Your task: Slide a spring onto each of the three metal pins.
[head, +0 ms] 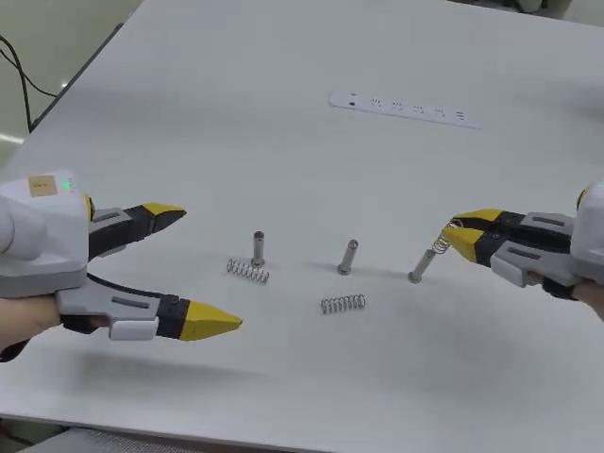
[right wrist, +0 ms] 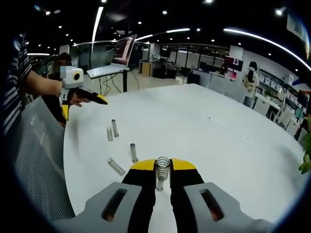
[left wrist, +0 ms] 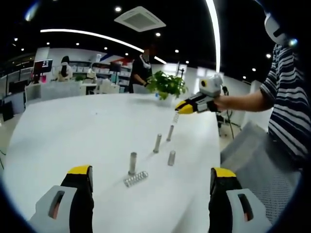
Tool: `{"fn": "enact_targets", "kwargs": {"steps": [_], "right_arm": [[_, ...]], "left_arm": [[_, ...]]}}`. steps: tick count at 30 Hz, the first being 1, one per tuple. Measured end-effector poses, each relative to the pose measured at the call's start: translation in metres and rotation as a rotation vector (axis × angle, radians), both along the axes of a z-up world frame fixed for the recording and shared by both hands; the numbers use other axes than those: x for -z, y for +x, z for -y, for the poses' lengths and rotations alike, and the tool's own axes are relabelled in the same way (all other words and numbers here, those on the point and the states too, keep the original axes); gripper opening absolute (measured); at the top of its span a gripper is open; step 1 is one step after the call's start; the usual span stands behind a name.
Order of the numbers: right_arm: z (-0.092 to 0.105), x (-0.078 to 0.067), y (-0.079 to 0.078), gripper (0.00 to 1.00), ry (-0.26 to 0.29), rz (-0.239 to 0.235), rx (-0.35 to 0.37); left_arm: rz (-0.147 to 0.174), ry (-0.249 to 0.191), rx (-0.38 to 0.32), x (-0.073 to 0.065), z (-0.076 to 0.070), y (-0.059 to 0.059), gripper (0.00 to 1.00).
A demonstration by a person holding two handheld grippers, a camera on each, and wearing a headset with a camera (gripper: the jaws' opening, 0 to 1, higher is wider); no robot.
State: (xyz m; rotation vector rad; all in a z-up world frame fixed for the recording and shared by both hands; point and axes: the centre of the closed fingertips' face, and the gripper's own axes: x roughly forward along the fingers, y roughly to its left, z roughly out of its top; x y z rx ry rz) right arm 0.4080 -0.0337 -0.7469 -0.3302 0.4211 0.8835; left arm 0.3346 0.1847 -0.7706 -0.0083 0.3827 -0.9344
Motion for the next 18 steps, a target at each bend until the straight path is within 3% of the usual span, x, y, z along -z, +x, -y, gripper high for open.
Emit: {"fn": "enact_targets", "kwargs": {"steps": [3, 18], "right_arm": [[-0.002, 0.000, 0.001, 0.07, 0.020, -0.010, 0.007], [-0.002, 0.010, 0.004, 0.07, 0.003, -0.029, 0.008]], "left_arm": [[-0.005, -0.001, 0.002, 0.000, 0.000, -0.002, 0.98], [-0.006, -0.003, -0.008, 0.000, -0.003, -0.002, 0.98]]}}
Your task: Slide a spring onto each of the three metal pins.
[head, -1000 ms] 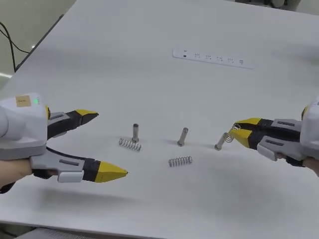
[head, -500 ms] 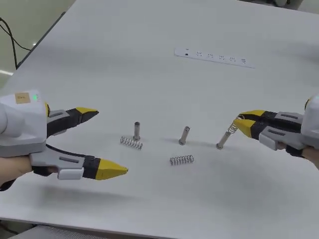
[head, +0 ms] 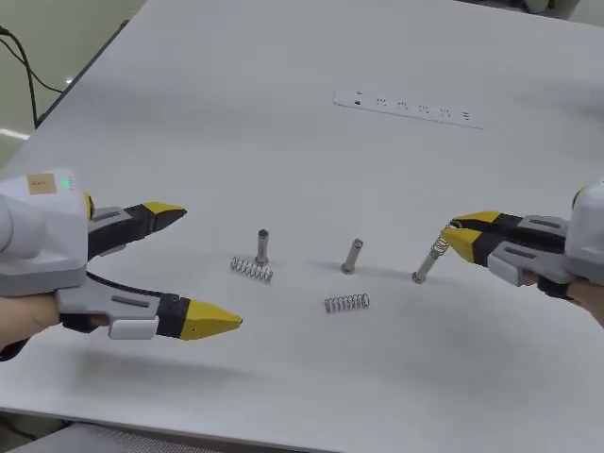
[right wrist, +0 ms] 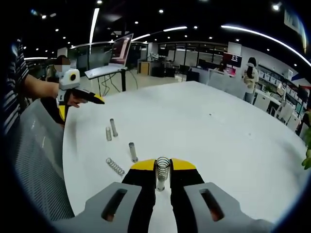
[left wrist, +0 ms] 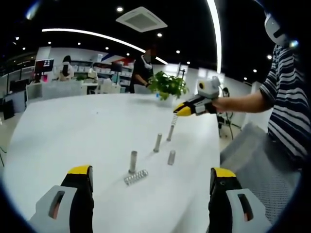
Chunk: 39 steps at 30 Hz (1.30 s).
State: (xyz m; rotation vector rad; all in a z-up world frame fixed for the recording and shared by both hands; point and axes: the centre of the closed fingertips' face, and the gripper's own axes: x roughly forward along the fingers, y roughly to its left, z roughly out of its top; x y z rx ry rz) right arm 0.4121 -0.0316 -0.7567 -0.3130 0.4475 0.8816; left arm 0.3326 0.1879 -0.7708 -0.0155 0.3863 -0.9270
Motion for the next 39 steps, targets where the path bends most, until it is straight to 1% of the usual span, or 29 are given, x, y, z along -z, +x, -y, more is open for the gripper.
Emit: {"fn": "enact_targets", "kwargs": {"steps": [3, 7, 8, 13, 16, 23, 25, 27, 28, 30, 34, 35, 39], "right_arm": [[0.001, 0.004, 0.000, 0.07, -0.009, -0.005, 0.002], [0.000, 0.009, 0.000, 0.07, -0.005, -0.016, 0.004], [0.001, 0.012, 0.000, 0.07, -0.016, -0.019, 0.003], [0.000, 0.022, 0.000, 0.07, -0.017, -0.036, 0.010], [-0.001, 0.030, -0.001, 0.07, -0.039, -0.042, 0.002], [-0.001, 0.046, -0.001, 0.07, -0.052, -0.068, 0.008], [0.000, 0.050, -0.001, 0.07, -0.070, -0.064, 0.006], [0.000, 0.053, -0.001, 0.07, -0.071, -0.072, 0.006], [0.001, 0.056, -0.002, 0.07, -0.083, -0.072, 0.004], [0.002, 0.056, -0.003, 0.07, -0.080, -0.074, 0.002], [0.002, 0.061, -0.005, 0.07, -0.094, -0.078, -0.003], [0.002, 0.060, -0.006, 0.07, -0.092, -0.072, -0.004], [0.002, 0.059, -0.005, 0.08, -0.087, -0.080, 0.005]], "left_arm": [[0.000, -0.001, -0.002, 0.000, 0.000, 0.000, 0.98], [-0.003, 0.002, 0.000, 0.001, 0.000, -0.001, 0.97], [-0.003, 0.003, -0.001, 0.001, 0.000, -0.001, 0.97], [-0.003, 0.002, -0.003, 0.002, -0.001, 0.000, 0.97], [-0.004, 0.002, -0.004, 0.001, -0.001, 0.000, 0.97], [-0.005, 0.005, -0.005, 0.003, -0.001, 0.000, 0.97], [-0.006, 0.003, -0.005, 0.003, 0.000, -0.001, 0.97], [-0.006, 0.002, -0.007, 0.003, 0.000, 0.000, 0.97], [-0.007, 0.002, -0.006, 0.003, 0.000, -0.001, 0.97], [-0.009, 0.003, -0.007, 0.003, -0.001, -0.001, 0.96], [-0.009, 0.001, -0.007, 0.003, -0.001, -0.002, 0.96], [-0.009, 0.001, -0.008, 0.003, -0.001, -0.002, 0.96], [-0.008, -0.003, -0.010, 0.002, -0.001, -0.002, 0.96]]}}
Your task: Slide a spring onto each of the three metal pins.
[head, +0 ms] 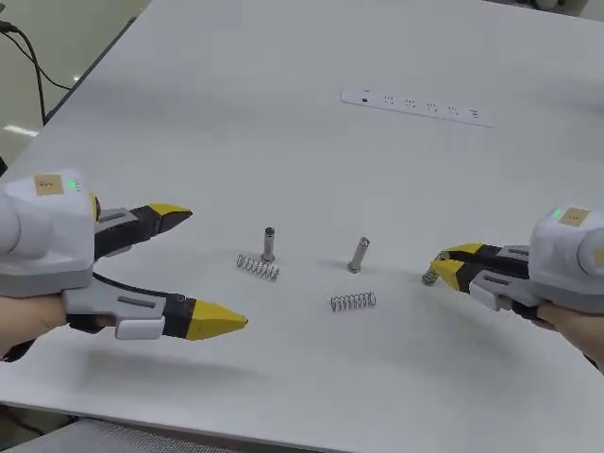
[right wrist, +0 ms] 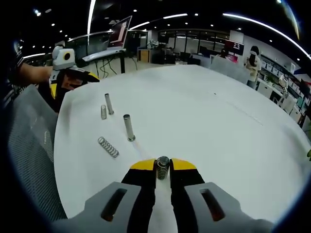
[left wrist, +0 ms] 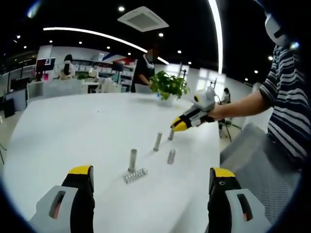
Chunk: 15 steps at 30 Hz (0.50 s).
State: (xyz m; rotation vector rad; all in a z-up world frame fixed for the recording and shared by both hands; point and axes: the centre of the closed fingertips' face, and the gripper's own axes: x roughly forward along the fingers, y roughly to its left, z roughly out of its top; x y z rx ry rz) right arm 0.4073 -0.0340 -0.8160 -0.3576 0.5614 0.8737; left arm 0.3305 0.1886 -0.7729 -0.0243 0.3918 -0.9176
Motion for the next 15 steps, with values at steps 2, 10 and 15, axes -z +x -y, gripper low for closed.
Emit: {"fn": "enact_targets", "kwargs": {"steps": [2, 10, 15], "right_arm": [[0.000, 0.000, 0.000, 0.08, -0.007, 0.001, -0.003], [-0.001, -0.006, 0.002, 0.14, -0.005, 0.001, 0.002], [0.000, -0.010, 0.001, 0.15, 0.010, -0.011, 0.010]], "left_arm": [[0.002, 0.001, 0.001, 0.000, 0.000, 0.000, 0.96], [0.001, -0.004, 0.005, -0.002, 0.002, 0.001, 0.96], [0.002, -0.006, 0.004, -0.004, 0.002, 0.002, 0.96]]}}
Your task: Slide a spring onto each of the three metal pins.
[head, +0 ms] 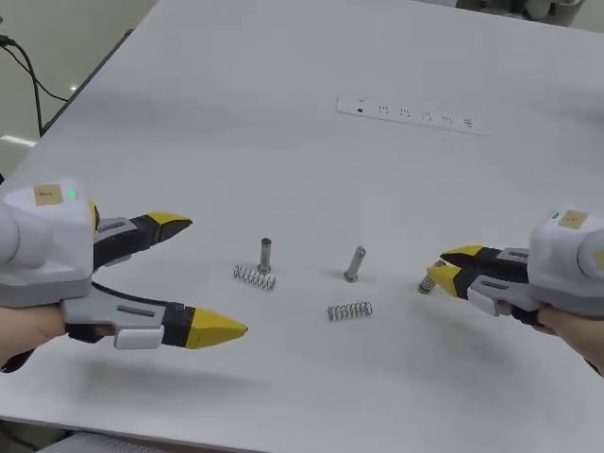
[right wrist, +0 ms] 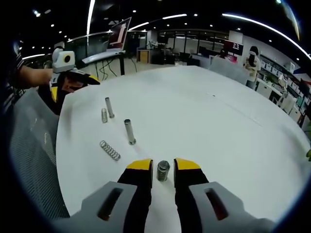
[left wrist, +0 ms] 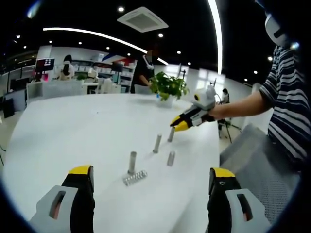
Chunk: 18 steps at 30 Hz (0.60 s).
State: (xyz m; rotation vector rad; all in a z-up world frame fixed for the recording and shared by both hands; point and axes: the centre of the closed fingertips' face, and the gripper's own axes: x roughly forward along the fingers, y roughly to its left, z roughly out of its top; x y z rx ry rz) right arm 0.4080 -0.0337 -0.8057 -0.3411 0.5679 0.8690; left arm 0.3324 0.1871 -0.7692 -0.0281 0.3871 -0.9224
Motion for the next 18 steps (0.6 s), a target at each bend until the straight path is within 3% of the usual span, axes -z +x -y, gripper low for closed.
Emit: {"fn": "enact_targets", "kwargs": {"steps": [18], "right_arm": [[-0.003, -0.019, -0.007, 0.23, 0.075, 0.002, 0.013]], "left_arm": [[0.002, 0.004, -0.004, -0.005, -0.002, 0.002, 0.96]]}}
